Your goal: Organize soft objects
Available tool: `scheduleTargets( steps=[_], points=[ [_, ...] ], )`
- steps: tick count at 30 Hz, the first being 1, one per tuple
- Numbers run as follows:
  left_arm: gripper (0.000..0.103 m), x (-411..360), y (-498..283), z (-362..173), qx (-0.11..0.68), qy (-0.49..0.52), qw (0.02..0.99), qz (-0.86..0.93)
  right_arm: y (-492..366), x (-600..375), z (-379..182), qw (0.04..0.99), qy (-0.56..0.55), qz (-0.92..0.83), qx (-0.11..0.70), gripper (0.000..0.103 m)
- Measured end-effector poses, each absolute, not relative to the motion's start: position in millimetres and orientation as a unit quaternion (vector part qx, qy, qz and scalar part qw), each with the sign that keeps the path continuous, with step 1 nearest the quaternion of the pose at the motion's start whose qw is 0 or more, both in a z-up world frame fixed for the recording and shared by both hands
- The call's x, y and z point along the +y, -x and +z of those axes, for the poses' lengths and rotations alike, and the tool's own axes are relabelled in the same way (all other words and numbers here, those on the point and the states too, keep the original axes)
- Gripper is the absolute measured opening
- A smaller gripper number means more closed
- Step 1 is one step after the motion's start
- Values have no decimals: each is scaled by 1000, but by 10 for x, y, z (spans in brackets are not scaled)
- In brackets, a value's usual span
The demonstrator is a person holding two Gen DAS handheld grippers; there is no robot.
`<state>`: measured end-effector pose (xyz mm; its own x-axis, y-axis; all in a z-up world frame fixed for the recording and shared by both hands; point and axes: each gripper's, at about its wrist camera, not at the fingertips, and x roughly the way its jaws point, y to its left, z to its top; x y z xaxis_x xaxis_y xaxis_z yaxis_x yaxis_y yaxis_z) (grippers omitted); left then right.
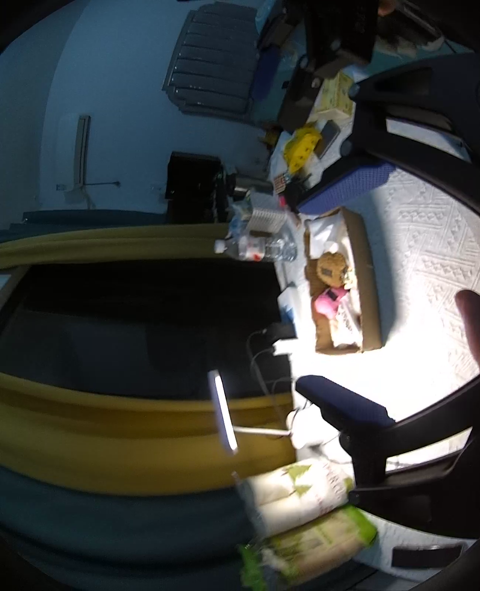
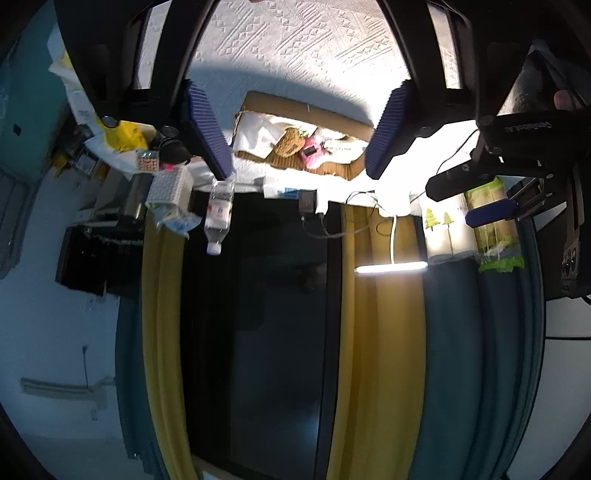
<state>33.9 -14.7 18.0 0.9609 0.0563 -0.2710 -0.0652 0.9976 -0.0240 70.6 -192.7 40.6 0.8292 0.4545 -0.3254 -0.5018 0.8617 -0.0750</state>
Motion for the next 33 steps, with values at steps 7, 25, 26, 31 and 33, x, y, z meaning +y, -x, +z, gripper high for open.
scheduleTargets(
  steps=[7, 25, 26, 31, 33],
  points=[
    [96, -168, -145, 373, 108, 18, 993, 35, -507, -1967, 594, 958, 85, 243, 129, 85],
    [96, -156, 96, 579, 83, 17, 996, 28, -298, -2012, 779, 963, 85, 234, 102, 86],
    [96, -162, 98, 581, 83, 17, 996, 29, -295, -2006, 781, 963, 86, 234, 102, 86],
    [96, -163, 147, 614, 77, 14, 996, 33, -285, -1993, 791, 963, 88, 233, 103, 86],
    [96, -171, 149, 618, 75, 14, 996, 34, -269, -1993, 802, 963, 89, 233, 102, 86]
  ],
)
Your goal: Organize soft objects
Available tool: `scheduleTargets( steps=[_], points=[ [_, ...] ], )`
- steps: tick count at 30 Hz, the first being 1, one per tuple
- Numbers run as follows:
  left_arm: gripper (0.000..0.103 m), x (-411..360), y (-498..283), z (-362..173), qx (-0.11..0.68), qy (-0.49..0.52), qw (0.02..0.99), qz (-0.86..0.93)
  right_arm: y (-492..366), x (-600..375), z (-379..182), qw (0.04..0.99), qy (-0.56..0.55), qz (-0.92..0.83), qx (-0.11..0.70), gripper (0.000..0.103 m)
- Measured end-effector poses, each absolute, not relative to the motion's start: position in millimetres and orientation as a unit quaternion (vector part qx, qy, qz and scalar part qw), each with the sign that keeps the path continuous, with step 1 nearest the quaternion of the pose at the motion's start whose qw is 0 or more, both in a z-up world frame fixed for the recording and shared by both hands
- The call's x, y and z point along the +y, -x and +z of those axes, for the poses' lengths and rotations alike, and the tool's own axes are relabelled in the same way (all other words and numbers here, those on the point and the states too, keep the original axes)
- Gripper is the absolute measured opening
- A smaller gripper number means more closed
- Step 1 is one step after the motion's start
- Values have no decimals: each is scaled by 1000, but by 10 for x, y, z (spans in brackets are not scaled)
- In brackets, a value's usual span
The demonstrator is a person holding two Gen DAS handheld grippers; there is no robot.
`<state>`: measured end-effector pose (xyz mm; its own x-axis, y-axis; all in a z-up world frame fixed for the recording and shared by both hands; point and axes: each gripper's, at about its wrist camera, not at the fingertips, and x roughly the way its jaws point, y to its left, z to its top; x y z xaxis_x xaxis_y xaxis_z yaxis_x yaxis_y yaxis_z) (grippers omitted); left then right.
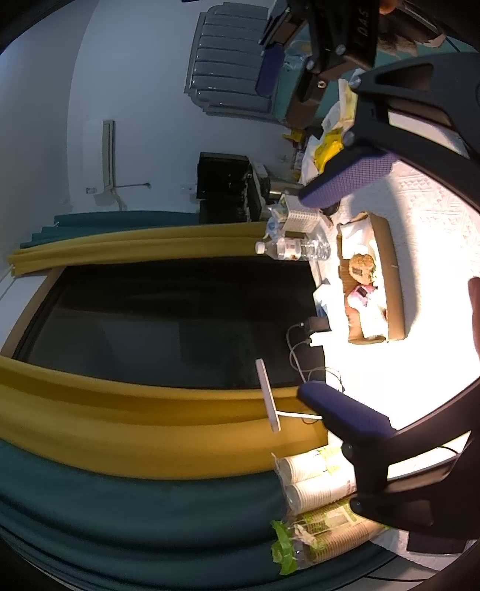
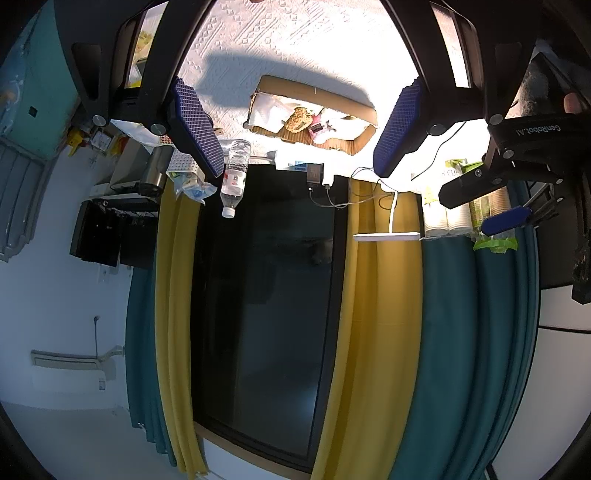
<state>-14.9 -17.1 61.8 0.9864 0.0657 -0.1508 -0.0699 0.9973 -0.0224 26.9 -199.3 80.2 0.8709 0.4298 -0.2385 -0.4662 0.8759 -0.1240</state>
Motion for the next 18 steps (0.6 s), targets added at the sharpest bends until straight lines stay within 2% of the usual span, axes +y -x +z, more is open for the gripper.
scheduleTargets(
  steps=[18],
  points=[
    [97, -173, 156, 627, 74, 14, 997, 33, -296, -2028, 798, 964, 91, 229, 104, 86]
  ],
)
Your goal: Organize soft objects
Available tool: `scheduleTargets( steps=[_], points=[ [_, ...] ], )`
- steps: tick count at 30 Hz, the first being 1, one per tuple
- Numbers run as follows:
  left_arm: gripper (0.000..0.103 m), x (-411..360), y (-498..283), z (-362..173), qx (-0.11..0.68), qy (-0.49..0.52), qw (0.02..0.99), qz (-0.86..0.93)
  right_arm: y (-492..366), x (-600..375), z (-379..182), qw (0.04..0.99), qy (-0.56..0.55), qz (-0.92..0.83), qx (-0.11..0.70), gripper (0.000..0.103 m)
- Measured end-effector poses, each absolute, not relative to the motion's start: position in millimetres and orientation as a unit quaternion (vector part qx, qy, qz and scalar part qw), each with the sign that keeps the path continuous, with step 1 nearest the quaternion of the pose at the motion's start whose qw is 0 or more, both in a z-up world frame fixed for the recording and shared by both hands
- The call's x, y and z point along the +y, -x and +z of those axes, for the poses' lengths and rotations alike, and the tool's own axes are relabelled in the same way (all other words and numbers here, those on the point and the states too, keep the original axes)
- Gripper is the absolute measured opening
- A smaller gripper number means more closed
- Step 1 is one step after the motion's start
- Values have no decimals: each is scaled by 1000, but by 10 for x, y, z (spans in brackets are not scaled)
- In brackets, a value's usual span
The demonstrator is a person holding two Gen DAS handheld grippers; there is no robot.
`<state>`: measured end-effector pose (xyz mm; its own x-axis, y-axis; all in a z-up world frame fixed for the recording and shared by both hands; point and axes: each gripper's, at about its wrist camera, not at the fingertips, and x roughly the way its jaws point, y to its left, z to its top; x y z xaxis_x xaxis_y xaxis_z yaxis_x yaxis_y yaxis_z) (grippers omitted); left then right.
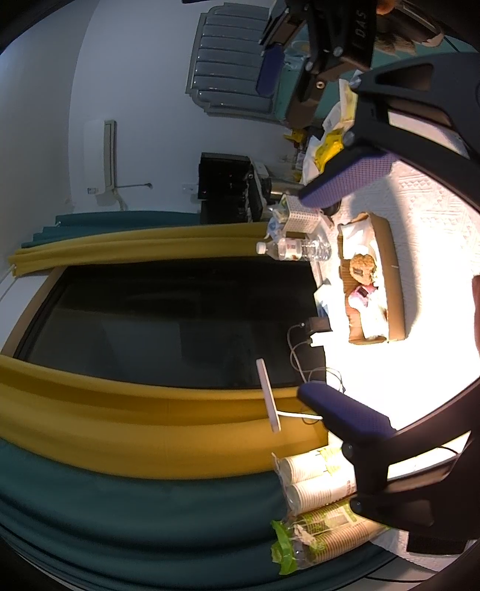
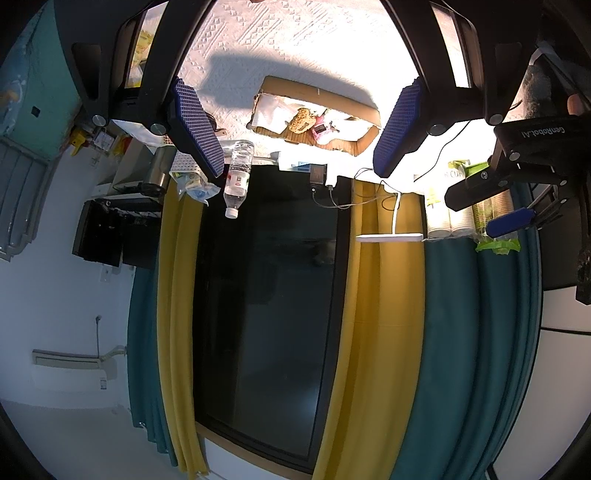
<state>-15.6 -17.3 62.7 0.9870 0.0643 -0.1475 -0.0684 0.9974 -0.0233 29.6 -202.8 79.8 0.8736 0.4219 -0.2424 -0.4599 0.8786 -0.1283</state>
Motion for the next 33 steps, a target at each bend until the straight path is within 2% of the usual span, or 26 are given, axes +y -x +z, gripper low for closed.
scheduleTargets(
  steps=[33],
  points=[
    [97, -230, 161, 646, 70, 12, 997, 33, -317, -2120, 803, 966, 90, 220, 102, 86]
  ],
)
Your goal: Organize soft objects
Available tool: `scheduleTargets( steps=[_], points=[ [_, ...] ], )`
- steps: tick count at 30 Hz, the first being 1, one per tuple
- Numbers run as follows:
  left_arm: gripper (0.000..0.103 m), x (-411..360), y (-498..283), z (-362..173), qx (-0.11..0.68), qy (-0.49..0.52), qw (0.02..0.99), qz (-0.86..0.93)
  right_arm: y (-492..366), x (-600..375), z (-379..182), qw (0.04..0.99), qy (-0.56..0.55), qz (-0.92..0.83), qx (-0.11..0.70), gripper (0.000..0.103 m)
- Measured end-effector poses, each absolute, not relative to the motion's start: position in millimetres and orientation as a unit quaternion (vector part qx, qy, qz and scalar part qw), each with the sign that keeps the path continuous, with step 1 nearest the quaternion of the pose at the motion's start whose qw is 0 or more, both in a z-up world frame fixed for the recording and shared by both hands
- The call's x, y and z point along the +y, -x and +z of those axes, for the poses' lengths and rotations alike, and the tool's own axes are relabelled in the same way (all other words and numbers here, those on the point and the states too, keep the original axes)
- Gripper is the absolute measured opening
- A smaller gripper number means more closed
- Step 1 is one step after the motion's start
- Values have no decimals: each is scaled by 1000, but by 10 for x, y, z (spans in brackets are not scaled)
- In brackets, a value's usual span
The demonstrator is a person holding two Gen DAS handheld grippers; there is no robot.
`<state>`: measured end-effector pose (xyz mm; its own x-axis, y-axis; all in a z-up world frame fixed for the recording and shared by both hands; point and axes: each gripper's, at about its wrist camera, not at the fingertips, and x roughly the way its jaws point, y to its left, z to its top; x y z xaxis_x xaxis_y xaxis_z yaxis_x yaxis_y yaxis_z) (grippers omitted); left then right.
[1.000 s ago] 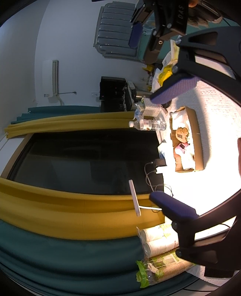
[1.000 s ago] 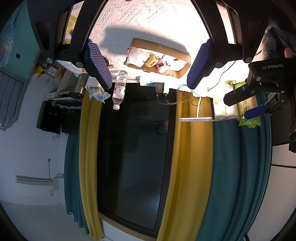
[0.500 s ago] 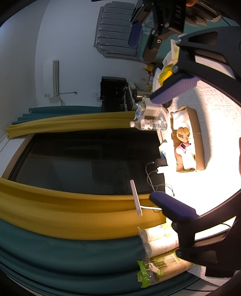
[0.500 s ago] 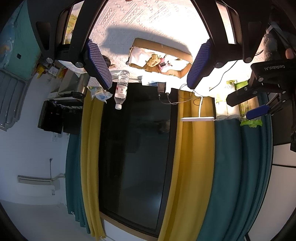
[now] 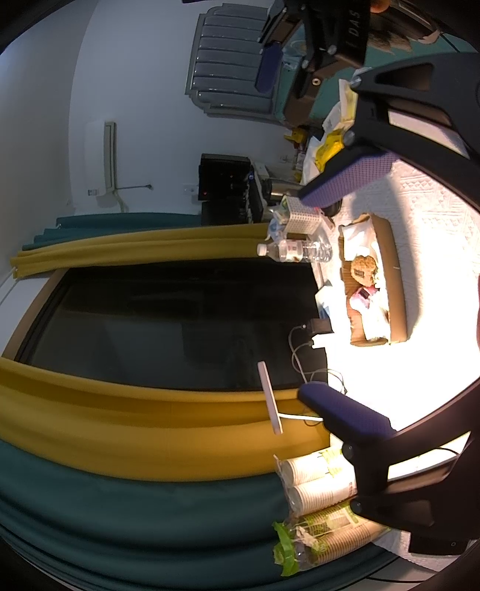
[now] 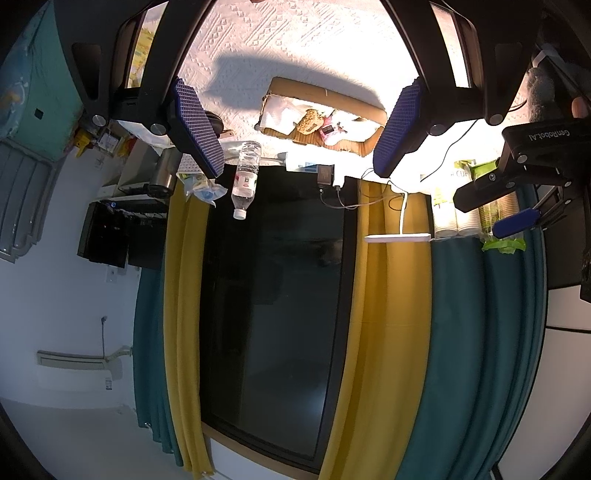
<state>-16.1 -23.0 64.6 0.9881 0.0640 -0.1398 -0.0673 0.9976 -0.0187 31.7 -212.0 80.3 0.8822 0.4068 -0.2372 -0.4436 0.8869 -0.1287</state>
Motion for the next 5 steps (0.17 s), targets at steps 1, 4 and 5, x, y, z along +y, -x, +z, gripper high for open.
scheduleTargets(
  steps=[1, 4, 5],
  points=[
    [97, -232, 159, 646, 69, 12, 997, 31, -318, -2120, 804, 966, 90, 220, 102, 86],
    [97, -253, 126, 629, 70, 10, 997, 29, -324, -2111, 779, 966, 92, 220, 104, 86],
    [97, -255, 111, 615, 72, 9, 997, 29, -331, -2112, 767, 965, 92, 220, 105, 86]
  ],
)
